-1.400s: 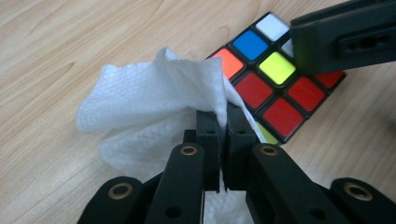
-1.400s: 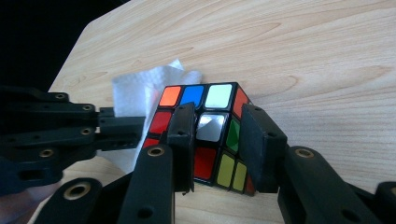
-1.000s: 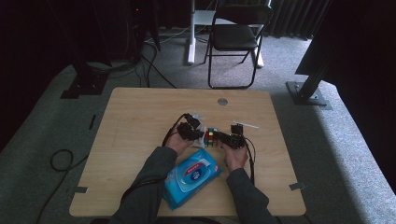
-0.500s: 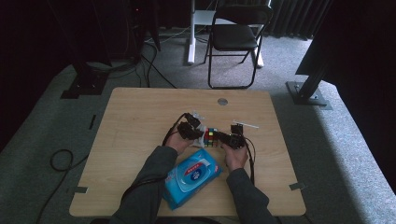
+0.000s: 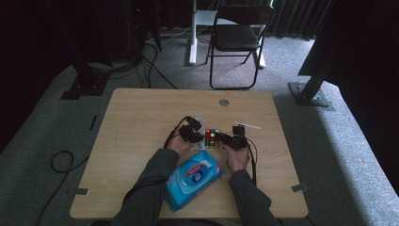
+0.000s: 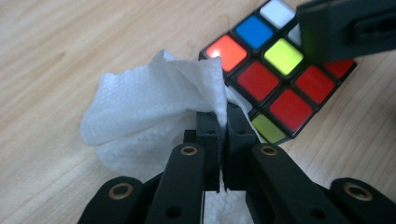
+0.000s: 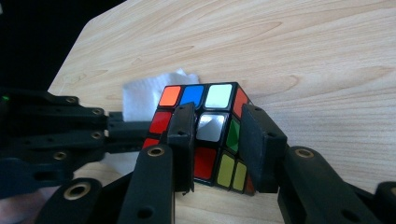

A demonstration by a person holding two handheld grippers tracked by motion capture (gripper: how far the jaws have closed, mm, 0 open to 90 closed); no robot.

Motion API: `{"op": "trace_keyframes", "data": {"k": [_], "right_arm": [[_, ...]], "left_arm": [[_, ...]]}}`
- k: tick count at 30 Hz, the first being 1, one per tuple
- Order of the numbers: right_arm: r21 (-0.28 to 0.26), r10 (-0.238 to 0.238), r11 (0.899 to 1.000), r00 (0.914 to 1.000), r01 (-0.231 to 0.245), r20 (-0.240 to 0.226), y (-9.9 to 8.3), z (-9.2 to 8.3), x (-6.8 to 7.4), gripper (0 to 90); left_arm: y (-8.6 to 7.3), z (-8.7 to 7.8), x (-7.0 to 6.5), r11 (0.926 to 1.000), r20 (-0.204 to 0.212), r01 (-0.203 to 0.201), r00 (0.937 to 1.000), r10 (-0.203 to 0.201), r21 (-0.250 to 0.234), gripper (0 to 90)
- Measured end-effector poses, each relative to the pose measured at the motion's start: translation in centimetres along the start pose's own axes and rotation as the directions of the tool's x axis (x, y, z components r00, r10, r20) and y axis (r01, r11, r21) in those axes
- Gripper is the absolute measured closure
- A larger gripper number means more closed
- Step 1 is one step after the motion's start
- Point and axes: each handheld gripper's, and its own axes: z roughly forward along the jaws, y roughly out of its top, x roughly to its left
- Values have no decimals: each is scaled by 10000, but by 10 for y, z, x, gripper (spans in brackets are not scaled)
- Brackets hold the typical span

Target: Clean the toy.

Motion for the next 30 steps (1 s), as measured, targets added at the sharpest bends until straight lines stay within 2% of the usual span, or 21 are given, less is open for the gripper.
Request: {"op": "trace_keyframes", "data": {"k": [7, 12, 17, 25, 30], "right_arm": [[10, -5, 10000, 10000, 5, -1, 0, 0, 0, 668], [6, 1, 10000, 10000, -1, -12, 0, 0, 0, 668], [-2, 0, 10000, 10000, 0, -9, 0, 0, 0, 668], [-46, 15, 10000, 10000, -15, 7, -1, 0, 0, 668], [-86, 21, 10000, 10000, -21, -1, -1, 0, 0, 667]], "left_arm": [[-1, 8, 1, 9997, -12, -19, 10000, 19, 260, 871], [-3, 16, 2, 9977, 42, -80, 10000, 77, 671, 872], [-2, 17, 2, 9970, 84, -2, 10000, -5, 772, 872], [-3, 17, 0, 9973, -62, -105, 9999, 110, 732, 870], [-3, 16, 1, 9971, 0, -124, 9999, 124, 745, 867]]}}
